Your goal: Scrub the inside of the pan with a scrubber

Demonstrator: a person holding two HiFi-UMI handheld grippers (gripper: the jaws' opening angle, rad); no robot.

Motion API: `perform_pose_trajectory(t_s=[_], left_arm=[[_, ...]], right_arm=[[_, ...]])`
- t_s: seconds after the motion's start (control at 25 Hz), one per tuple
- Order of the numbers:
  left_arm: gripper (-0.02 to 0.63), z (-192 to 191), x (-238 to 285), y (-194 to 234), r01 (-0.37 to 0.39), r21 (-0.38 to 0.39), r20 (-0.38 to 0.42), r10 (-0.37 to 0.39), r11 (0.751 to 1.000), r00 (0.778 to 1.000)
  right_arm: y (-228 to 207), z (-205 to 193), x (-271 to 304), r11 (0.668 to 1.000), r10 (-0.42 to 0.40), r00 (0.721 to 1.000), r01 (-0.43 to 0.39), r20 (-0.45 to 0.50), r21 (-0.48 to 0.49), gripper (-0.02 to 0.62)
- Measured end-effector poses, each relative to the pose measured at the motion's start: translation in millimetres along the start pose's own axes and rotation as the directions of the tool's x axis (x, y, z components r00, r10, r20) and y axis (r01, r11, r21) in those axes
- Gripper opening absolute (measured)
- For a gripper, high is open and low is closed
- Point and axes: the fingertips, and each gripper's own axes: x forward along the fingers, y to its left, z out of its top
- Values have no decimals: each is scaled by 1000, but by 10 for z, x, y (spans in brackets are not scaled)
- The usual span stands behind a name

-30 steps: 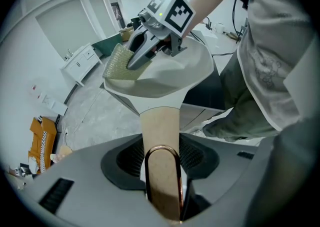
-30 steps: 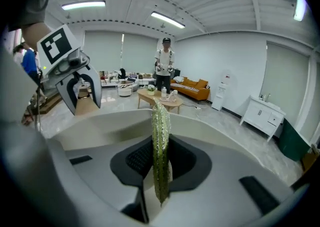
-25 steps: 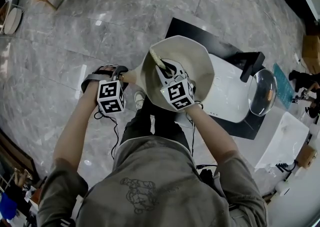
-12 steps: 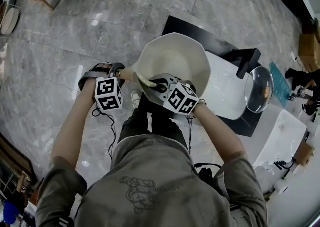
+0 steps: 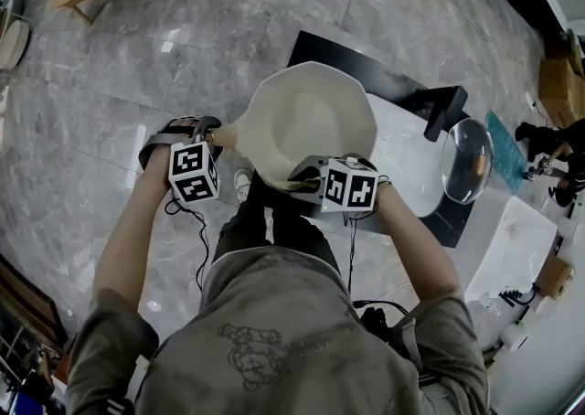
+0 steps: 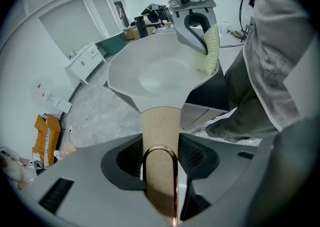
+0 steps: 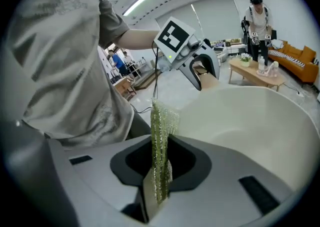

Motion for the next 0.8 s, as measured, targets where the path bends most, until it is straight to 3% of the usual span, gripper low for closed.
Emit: perform_pose_trajectory(t_s=[0.08, 0.16, 0.24, 0.28, 0.32, 0.36, 0.4, 0.48, 0.52, 0.56, 0.64, 0.8], left_arm=[[190, -5, -1, 9, -5, 2, -4, 5, 1000, 1000], [190, -5, 5, 10, -7, 3, -5, 7, 1000, 1000], [190, 1, 9, 9, -8, 1, -4, 8, 1000, 1000], [190, 5, 10, 11, -10, 0, -3, 10, 1000, 1000], [190, 6, 11, 13, -12, 0, -2, 12, 1000, 1000], [190, 4, 11, 15, -14, 0, -3, 14, 1000, 1000], [190, 2, 10, 15, -15, 1, -3, 15, 1000, 1000], [190, -1, 8, 14, -17, 1, -4, 17, 1000, 1000], [190, 0, 9, 13, -18, 1, -3, 18, 1000, 1000], [190, 2, 10, 13, -20, 0, -3, 20, 1000, 1000], [190, 6, 11, 20, -22, 1, -1, 22, 1000, 1000], [190, 10, 4, 29, -24, 1, 3, 24, 1000, 1000]], right_arm=[[96, 50, -129, 998, 49, 998, -50, 28, 29, 71], [86, 175, -313, 999, 25, 996, -29, 87, 43, 71], [-105, 300, -543, 991, -130, 982, 125, 138, 42, 71], [-272, 333, -681, 967, -255, 956, 252, 143, 39, 71], [-469, 339, -835, 919, -394, 909, 393, 133, 36, 71], [-675, 323, -1003, 846, -532, 840, 531, 112, 36, 71], [-874, 290, -1178, 757, -653, 752, 652, 89, 45, 71], [-1198, 192, -1487, 576, -817, 575, 811, 39, 104, 71], [-1314, 136, -1595, 506, -860, 509, 851, 15, 143, 71], [-1407, 81, -1665, 453, -887, 461, 874, -7, 174, 71], [-1560, -13, -1713, 381, -917, 397, 903, -43, 200, 71], [-1794, -148, -1621, 304, -940, 328, 931, -96, 205, 72]])
